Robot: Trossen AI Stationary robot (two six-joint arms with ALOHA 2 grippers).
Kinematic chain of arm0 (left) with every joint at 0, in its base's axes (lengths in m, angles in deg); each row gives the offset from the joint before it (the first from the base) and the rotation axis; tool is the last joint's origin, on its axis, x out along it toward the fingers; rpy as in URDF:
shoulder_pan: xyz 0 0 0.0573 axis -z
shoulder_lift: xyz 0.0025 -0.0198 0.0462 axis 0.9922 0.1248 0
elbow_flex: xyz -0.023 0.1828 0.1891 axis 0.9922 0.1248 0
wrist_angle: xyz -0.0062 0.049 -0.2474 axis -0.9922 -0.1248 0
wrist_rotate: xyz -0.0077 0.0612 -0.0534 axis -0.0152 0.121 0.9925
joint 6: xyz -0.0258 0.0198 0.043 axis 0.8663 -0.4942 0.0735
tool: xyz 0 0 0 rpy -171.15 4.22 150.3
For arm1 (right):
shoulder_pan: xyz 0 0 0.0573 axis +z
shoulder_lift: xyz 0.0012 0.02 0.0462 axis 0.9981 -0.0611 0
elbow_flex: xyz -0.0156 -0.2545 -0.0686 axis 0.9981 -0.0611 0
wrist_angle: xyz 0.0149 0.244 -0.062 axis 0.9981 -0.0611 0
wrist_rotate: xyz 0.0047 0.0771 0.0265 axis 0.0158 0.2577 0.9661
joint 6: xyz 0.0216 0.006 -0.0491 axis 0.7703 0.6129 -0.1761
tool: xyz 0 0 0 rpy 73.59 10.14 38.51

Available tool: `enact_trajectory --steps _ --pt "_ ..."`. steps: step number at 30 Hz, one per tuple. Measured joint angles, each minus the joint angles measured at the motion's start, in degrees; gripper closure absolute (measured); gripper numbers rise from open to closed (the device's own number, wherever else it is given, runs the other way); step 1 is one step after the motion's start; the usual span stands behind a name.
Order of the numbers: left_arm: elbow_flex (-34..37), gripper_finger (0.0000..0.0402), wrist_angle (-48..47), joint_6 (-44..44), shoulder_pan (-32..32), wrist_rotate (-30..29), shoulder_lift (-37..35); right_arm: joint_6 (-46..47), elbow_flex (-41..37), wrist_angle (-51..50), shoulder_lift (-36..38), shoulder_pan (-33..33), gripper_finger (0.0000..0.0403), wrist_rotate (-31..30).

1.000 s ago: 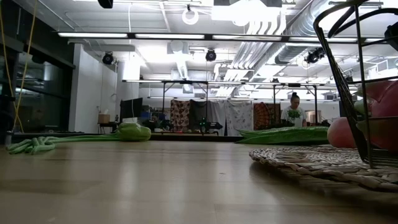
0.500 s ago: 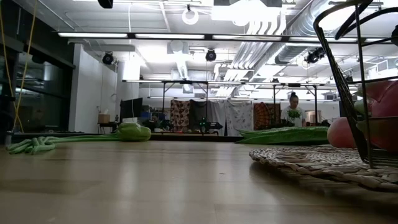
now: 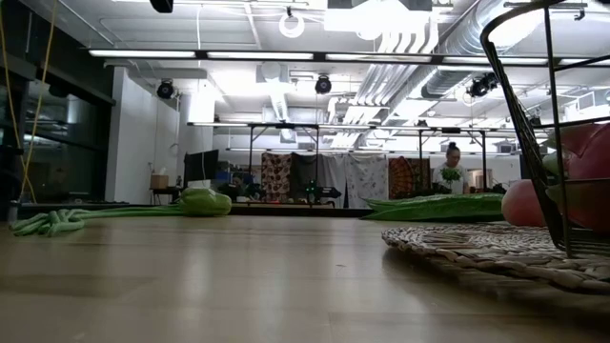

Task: Build produce basket
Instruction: Put the chayote into the wire basket

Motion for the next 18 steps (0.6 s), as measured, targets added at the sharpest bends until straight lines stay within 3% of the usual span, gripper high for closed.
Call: enact_trajectory --steps 3,6,9,11,14,18 --pt "0.0 0.0211 0.0 0.1 0.0 0.0 0.0 0.1 5.2 -0.1 4.4 -1.5 0.0006 -12.6" --pt "0.0 0.0211 0.0 0.2 0.0 0.0 0.0 -3.1 10.6 1.2 7.8 -3.1 0.0006 -32.0" --pt "0.0 0.0211 0.0 1.0 0.0 0.0 0.0 -14.8 14.8 6.5 9.9 -4.5 0.0006 -51.1" --pt "0.0 0.0211 0.0 2.1 0.0 0.0 0.0 -27.2 16.7 11.8 10.4 -5.9 0.0006 -59.2" --pt "0.0 0.0211 0.0 3.7 0.0 0.0 0.0 -41.5 18.1 18.9 10.6 -9.3 0.0006 -62.0" --pt "0.0 0.0211 0.0 4.5 0.0 0.0 0.0 -52.6 18.2 24.5 9.7 -14.8 0.0006 -56.7"
